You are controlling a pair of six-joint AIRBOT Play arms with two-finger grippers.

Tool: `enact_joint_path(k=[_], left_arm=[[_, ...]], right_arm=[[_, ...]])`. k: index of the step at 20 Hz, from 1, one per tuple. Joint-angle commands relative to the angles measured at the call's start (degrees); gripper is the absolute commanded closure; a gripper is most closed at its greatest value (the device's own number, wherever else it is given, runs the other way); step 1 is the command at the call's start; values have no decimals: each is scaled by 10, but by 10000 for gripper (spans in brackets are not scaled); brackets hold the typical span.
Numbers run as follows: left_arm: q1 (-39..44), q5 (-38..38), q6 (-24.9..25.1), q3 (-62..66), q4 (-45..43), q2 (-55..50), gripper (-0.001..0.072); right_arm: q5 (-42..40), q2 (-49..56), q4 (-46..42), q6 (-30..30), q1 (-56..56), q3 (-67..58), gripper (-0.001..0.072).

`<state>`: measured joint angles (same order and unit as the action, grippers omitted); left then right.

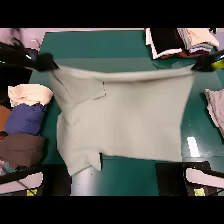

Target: Fold the shirts.

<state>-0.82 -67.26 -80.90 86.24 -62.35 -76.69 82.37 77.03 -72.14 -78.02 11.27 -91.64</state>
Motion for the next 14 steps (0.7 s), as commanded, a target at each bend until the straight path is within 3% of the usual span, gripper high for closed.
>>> enact_joint_path(k=[1, 5, 8, 11, 14], left_arm=[[0, 57, 40, -24, 9, -119, 684], [-9, 94, 39, 46, 8, -169, 684], [-31, 12, 40, 84, 8, -168, 684], [-37, -76, 40, 63, -18, -168, 684], [-37, -70, 40, -2, -17, -168, 684]], right_arm=[[-47, 114, 11, 1, -1, 24, 695], [-64, 192, 43, 1, 0, -70, 695], [-23, 192, 44, 22, 0, -111, 695], [-19, 153, 17, 31, -2, -48, 695], [-56, 118, 16, 31, -1, 49, 694]])
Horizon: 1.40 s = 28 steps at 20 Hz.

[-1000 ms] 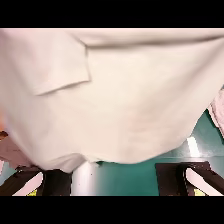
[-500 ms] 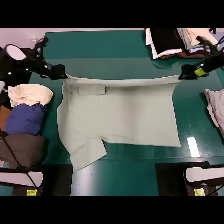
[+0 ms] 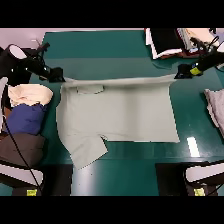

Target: Fold the shirts.

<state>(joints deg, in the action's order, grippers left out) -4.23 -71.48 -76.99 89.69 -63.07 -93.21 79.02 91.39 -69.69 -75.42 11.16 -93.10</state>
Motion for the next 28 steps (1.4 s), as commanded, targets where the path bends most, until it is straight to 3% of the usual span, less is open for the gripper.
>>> enact_joint_path(k=[1, 3, 4, 5, 6, 11, 17, 20, 28], left_arm=[[-3, -24, -1, -62, -10, -2, 684], [-3, -18, -10, -102, -10, -2, 681], [-3, -14, -16, -114, -10, -2, 550], [-3, -12, -25, -117, -11, -2, 231], [-3, -14, -41, -117, -12, 0, 161], [-3, -43, -68, -145, -84, 106, 162], [-3, -43, -106, -453, -118, 359, 161], [-3, -41, -133, -575, -111, 429, 161], [-3, 66, -110, -691, 70, 436, 161]], right_arm=[[-40, -36, -7, 5, 0, 95, 694], [-59, -47, 2, 4, 0, 141, 694], [-70, -52, 14, 3, 0, 162, 647], [-78, -54, 25, 3, 0, 175, 398], [-81, -56, 35, -3, 0, 179, 262], [-33, -112, 52, -8, 1, 179, 263], [-30, -210, 52, -8, -8, 179, 263], [-35, -226, 52, -8, -9, 178, 264], [-29, -226, 56, -8, -9, 178, 263]])
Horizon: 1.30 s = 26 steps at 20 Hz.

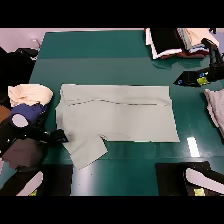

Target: Fold the shirts.

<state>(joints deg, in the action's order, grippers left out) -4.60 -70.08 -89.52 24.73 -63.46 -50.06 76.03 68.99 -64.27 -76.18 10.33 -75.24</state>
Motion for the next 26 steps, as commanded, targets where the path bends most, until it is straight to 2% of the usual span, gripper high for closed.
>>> enact_joint_path(k=[1, 2, 3, 5, 6, 10, 12, 13, 14, 18, 21, 23, 25, 26], left_arm=[[0, 55, 19, -47, 89, 4, 161], [0, 55, 31, -47, 102, 4, 172], [0, 54, 43, -47, 119, 4, 331], [0, 42, 61, -36, 129, 4, 602], [0, 33, 70, -24, 129, 4, 684], [0, 5, 76, 35, 114, 5, 685], [0, -2, 86, 55, 114, 5, 685], [0, -4, 90, 62, 114, 5, 685], [0, -5, 91, 66, 114, 5, 685], [0, -4, 101, 67, 107, 5, 685], [0, -1, 101, 67, 96, 5, 685], [0, 0, 101, 67, 96, 5, 685], [0, -2, 102, 67, 96, 5, 686], [0, -3, 101, 67, 96, 5, 686]], right_arm=[[1, -2, 2, 0, 0, 0, 264], [1, -2, 2, 0, 0, 0, 264], [2, -2, 2, 0, 0, 0, 264], [21, -2, 0, 3, 4, 0, 264], [40, -2, -4, 7, 12, 2, 264], [63, -47, -7, 9, 85, 120, 264], [68, -84, -48, 18, 135, 219, 261], [70, -97, -72, 21, 158, 266, 243], [73, -106, -84, 21, 181, 308, 173], [59, -99, -68, 22, 236, 435, 205], [18, -69, -11, 24, 236, 471, 215], [9, -49, 35, 45, 236, 473, 290], [9, -44, 58, 65, 236, 473, 426], [11, -50, 58, 71, 236, 473, 520]])
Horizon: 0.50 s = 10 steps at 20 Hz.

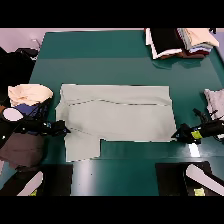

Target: Fold the shirts.

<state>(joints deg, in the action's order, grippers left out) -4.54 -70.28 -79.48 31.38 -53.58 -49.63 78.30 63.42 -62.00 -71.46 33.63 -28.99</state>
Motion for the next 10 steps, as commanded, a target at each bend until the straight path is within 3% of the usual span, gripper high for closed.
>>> enact_joint_path(k=[1, 2, 5, 10], left_arm=[[0, -4, 1, 1, -3, 3, 686], [0, -5, 1, 1, -6, 15, 687], [0, -17, -30, 1, -38, 87, 687], [0, -122, -45, 1, -45, 159, 687]], right_arm=[[-10, -7, 35, 37, 3, 11, 632], [-8, -28, 35, 44, 3, 11, 695], [1, -96, 33, 45, 3, -1, 694], [54, -187, -4, 31, 0, -69, 694]])
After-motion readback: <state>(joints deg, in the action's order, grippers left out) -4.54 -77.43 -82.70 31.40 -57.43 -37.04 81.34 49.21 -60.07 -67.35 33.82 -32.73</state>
